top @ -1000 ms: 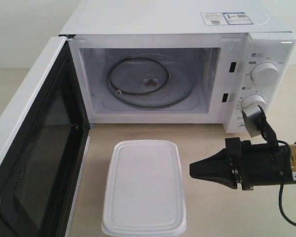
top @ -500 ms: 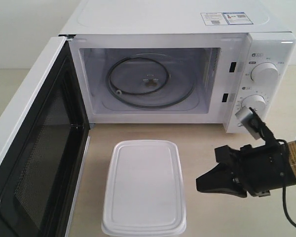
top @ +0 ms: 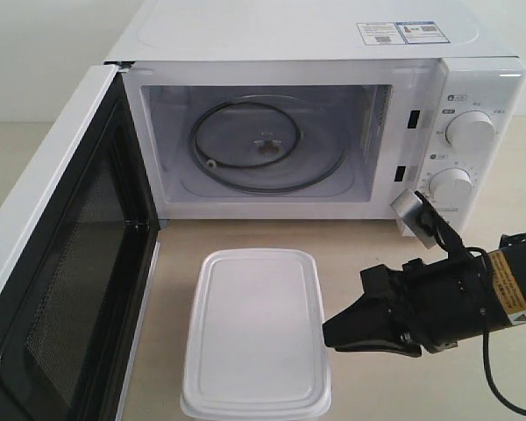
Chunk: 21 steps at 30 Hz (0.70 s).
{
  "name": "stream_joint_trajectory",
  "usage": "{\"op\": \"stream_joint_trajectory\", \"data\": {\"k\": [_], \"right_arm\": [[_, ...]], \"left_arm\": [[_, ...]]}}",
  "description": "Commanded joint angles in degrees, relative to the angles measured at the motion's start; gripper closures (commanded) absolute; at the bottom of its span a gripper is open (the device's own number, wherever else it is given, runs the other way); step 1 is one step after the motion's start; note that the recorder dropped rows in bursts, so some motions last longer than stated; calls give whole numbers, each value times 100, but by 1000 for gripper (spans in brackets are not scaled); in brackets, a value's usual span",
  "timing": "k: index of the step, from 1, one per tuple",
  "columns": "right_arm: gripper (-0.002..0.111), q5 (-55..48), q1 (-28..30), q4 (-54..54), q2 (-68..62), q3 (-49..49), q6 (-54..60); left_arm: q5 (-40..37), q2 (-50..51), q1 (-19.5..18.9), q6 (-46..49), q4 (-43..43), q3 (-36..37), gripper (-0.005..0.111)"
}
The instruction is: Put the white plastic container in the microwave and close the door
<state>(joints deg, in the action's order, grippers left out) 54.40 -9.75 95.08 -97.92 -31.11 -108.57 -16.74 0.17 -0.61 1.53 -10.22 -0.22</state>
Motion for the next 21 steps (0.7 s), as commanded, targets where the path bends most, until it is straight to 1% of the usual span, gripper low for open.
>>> {"op": "stream_joint_trajectory", "data": {"k": [1,2,10,21], "right_arm": [[68,-179,2,12,56,-33,-159],[66,-223,2,-1,56,-33,-214],[66,-500,2,-172,56,-53,-250],[66,-465,-10,-342,56,-104,-399]], "left_arm": [[-16,-17,34,-65,22,22,102],[-16,-17,34,-65,22,22,102],[-16,-17,34,-65,22,22,102],[-16,-17,34,-65,22,22,102]]}}
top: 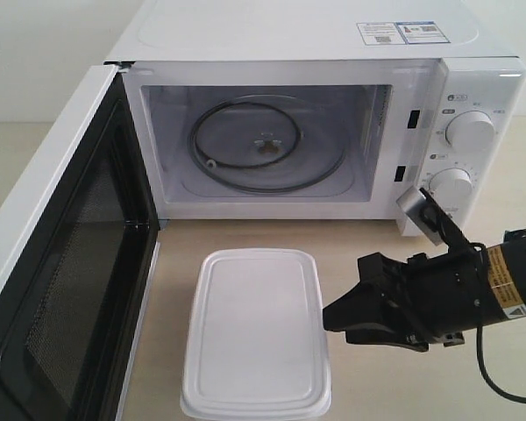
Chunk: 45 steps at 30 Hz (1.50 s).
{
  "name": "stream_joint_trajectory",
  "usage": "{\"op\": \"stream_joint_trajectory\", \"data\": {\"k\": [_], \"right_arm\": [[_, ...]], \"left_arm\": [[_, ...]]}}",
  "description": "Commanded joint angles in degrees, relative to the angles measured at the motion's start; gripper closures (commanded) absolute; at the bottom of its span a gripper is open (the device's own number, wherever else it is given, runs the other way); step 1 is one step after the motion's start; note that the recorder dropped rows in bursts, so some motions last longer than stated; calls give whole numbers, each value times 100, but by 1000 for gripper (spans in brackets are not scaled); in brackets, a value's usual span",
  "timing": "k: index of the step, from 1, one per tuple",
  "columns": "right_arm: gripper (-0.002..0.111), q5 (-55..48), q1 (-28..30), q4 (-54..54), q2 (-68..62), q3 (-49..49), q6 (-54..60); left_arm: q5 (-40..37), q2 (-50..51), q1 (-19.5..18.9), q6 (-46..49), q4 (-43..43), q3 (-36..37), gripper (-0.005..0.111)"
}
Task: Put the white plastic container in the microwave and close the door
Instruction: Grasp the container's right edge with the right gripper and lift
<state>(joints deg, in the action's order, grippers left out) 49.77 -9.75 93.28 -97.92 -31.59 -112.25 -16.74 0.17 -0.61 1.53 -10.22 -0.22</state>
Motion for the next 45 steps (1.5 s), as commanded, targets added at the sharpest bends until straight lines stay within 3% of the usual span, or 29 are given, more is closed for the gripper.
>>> {"op": "stream_joint_trajectory", "data": {"k": [1,10,29,31,34,35,45], "right_arm": [[66,1,-22,-162,56,-55,-31],[66,-519,-477,-250,56,-55,-97],[67,8,-475,-437,-574,-283,-117],[72,-10,-475,-437,-574,-283,-117],[102,-21,-475,-427,-574,-283,-117],[107,-21,-475,-415,-574,-283,-117],[108,-130,-475,-306,-320,-283,182]], "left_arm": [[-16,-17,34,-65,22,22,102],[-16,-17,34,-65,22,22,102],[-16,-17,34,-65,22,22,102],[-16,-17,34,-65,22,22,102],[-16,-17,34,-65,22,22,102],[-16,-17,34,-65,22,22,102],[-16,-17,34,-65,22,22,102]]}}
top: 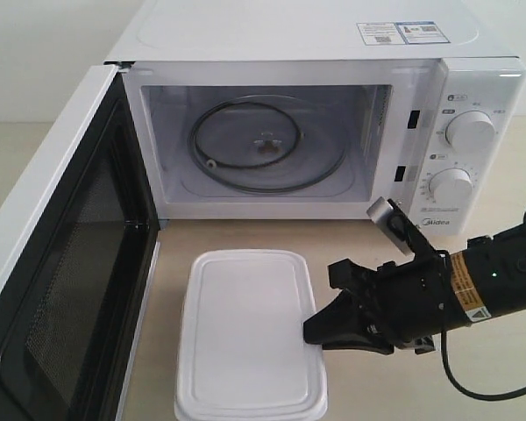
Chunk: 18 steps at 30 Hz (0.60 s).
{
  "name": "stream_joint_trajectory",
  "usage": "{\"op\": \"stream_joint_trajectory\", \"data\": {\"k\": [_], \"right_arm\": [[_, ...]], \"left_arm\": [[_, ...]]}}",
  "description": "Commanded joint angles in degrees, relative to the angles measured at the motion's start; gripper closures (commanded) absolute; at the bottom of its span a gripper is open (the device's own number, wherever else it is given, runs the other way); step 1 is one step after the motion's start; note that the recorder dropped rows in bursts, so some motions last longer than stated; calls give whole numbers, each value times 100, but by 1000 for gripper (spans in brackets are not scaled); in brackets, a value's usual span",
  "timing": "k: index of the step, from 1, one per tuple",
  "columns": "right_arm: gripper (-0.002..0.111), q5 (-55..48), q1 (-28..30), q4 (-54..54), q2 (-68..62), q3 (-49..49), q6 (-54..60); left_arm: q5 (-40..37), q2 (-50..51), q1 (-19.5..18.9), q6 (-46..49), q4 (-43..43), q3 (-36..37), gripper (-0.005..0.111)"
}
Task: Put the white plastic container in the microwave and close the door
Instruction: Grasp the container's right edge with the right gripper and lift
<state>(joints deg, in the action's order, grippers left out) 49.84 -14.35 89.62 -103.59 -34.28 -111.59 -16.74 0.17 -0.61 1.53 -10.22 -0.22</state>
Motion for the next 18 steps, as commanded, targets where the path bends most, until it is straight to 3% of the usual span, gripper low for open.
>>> {"op": "stream_joint_trajectory", "data": {"k": [1,13,18], "right_arm": [[108,-210,-16,49,400,-14,116],[108,-302,-29,-1366,1186,49,288],[108,-302,-417,-3129,1186,470,1205]], "left_arm": [[-16,-17,34,-65,22,22,102],[-16,-17,34,-65,22,22,102],[-16,-17,34,-65,22,22,102]]}}
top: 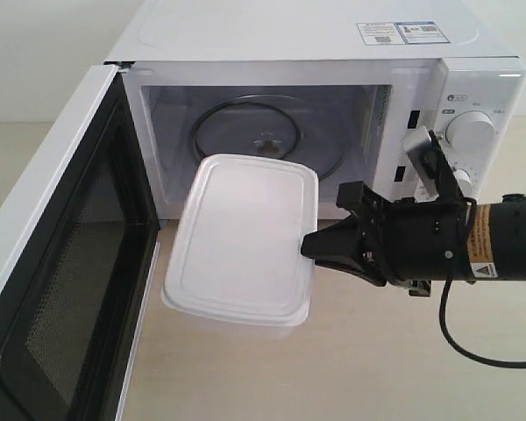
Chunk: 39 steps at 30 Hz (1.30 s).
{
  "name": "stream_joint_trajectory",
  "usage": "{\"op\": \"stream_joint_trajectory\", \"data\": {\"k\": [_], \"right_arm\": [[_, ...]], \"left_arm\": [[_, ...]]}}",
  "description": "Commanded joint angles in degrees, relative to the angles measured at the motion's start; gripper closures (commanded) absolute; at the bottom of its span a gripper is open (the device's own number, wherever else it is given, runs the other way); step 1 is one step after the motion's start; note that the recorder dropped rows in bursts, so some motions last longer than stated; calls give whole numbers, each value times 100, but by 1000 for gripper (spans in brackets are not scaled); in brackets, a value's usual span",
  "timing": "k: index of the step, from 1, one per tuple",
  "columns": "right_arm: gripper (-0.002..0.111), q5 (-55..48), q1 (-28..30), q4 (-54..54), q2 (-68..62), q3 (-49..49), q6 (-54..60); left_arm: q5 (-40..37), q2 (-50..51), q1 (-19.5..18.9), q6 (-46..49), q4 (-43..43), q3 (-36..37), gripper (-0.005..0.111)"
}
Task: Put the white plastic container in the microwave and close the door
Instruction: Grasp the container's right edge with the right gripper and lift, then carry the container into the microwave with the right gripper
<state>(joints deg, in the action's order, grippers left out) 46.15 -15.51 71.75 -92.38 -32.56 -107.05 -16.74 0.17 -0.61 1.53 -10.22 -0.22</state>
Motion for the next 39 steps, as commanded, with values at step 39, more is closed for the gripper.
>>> {"op": "stream_joint_trajectory", "data": {"k": [39], "right_arm": [[108,-64,-3297,-11447,-1303,-1194,5025]], "left_arm": [[-20,-17,44,-66,22,22,102]]}}
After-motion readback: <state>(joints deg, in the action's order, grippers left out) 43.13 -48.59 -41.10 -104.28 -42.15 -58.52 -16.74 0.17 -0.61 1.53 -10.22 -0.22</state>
